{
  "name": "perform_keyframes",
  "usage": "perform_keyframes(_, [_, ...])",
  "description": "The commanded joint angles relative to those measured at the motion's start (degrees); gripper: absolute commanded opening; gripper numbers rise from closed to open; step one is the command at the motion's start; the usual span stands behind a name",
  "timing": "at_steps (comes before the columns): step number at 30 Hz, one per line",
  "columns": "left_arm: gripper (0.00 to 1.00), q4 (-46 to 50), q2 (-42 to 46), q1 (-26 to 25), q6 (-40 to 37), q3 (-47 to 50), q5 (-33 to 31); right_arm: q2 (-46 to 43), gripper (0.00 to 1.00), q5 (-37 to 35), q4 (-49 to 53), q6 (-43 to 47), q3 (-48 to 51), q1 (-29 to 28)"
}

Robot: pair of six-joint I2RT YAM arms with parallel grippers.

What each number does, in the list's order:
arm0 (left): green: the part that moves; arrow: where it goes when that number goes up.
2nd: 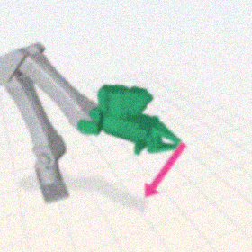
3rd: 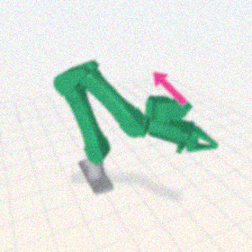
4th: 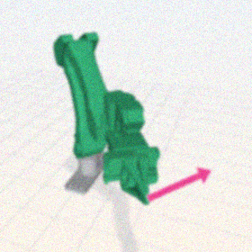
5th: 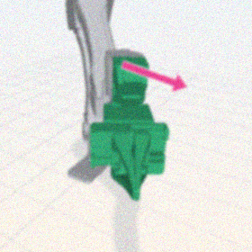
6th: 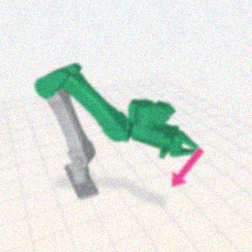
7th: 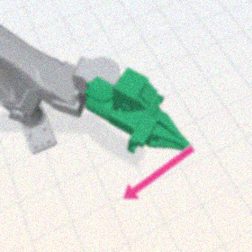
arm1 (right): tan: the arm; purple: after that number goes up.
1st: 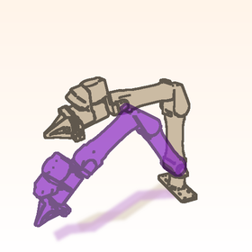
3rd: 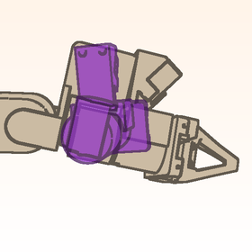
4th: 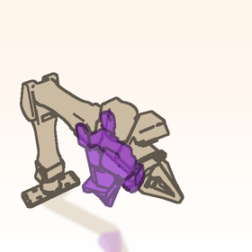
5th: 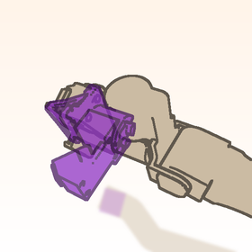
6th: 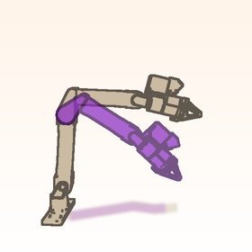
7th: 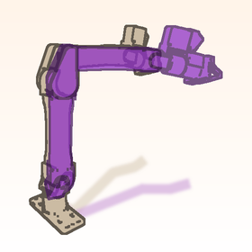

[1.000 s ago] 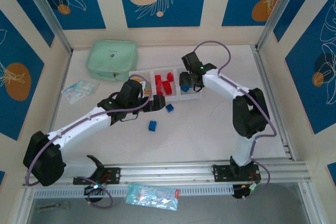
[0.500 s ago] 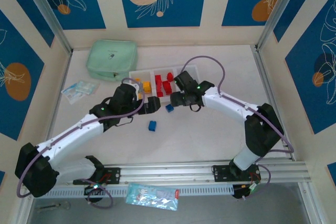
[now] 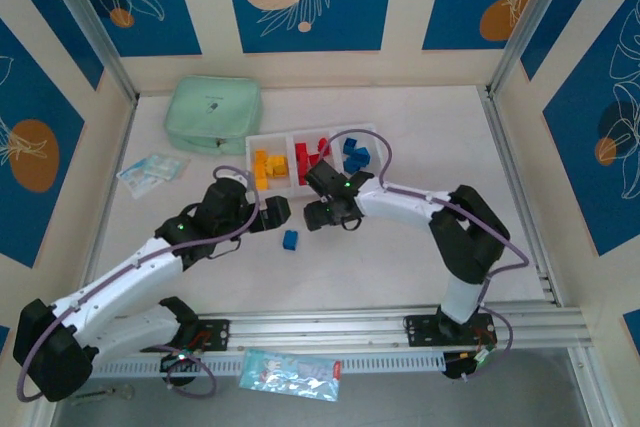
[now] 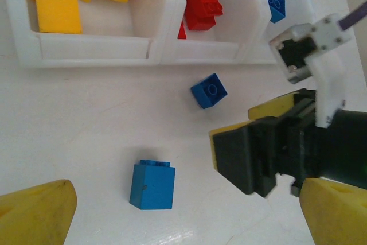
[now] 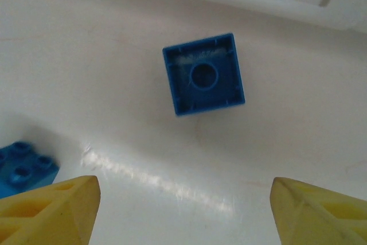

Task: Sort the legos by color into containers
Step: Pick up the lego from the center of the table.

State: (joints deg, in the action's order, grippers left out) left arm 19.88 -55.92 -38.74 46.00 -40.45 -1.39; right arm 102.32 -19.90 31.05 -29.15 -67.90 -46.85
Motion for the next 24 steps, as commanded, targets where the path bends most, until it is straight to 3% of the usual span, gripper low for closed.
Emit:
perform_keyframes(1, [0.99, 1.97, 1.64, 0.58, 0.76, 0.54, -2.12, 1.89, 0.75, -0.47, -0.49, -0.41, -2.75, 1.25])
perform_keyframes(8, [0.99, 2.45, 2.38, 0.76, 1.06, 0.68, -3.01, 6.42, 0.67, 1.95, -2.93, 2.69, -5.68, 2.75])
perform_keyframes(20, [0.99, 3.33, 2.63, 0.87, 1.30, -0.52, -2.75, 11.97, 0.55, -0.46, -3.06, 5.53, -9.46, 3.94])
perform_keyframes(24, [0.99, 2.62, 2.57, 0.86, 1.62, -0.07, -2.42, 11.79, 0.47, -0.30, -2.92, 5.76, -9.38, 3.87])
